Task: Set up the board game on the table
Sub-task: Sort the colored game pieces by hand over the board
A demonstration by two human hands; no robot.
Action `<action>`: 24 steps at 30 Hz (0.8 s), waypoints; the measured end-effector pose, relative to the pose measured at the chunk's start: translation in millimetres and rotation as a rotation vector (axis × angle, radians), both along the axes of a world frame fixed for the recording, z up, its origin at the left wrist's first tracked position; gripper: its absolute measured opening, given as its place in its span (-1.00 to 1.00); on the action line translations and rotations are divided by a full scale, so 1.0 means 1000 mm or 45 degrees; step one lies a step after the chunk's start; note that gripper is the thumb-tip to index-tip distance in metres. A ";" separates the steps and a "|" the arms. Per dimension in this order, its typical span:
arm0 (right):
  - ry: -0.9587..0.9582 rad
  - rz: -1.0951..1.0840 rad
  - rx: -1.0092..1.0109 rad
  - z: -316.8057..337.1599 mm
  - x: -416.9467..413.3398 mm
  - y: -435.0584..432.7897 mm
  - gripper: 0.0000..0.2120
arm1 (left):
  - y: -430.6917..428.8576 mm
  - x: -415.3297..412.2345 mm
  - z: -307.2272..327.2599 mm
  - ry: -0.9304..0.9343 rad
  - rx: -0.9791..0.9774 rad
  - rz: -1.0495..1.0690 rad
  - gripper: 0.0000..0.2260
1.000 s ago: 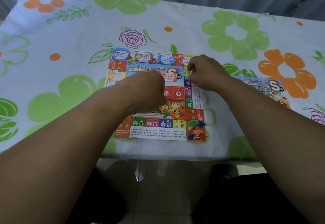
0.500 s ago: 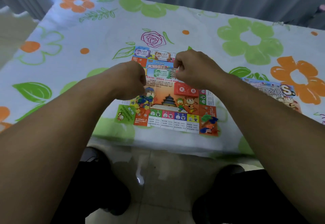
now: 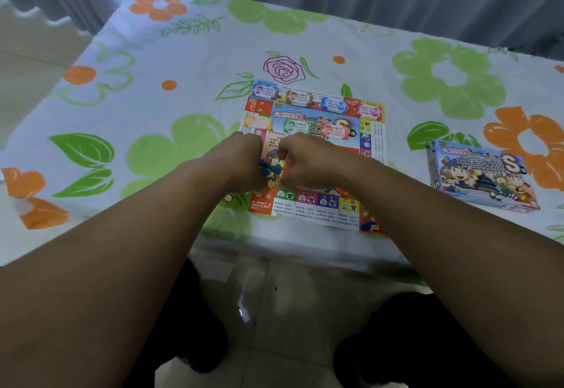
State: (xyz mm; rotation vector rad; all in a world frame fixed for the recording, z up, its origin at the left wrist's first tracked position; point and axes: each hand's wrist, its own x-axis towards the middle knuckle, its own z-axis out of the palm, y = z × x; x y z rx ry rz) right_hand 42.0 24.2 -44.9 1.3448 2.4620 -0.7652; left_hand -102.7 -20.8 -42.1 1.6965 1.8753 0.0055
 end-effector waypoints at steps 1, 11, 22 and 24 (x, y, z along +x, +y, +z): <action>-0.003 -0.010 -0.008 -0.002 -0.001 -0.001 -0.58 | 0.001 0.001 -0.003 -0.009 0.005 -0.004 -0.53; 0.144 -0.008 0.014 -0.019 -0.014 -0.003 -0.59 | 0.002 0.001 -0.024 -0.103 0.095 -0.004 -0.60; 0.138 0.004 -0.058 -0.019 -0.009 -0.002 -0.45 | 0.002 0.001 -0.026 -0.085 0.136 0.063 -0.74; 0.164 0.007 -0.020 -0.021 -0.013 -0.004 -0.50 | 0.003 0.002 -0.026 -0.065 0.149 0.061 -0.79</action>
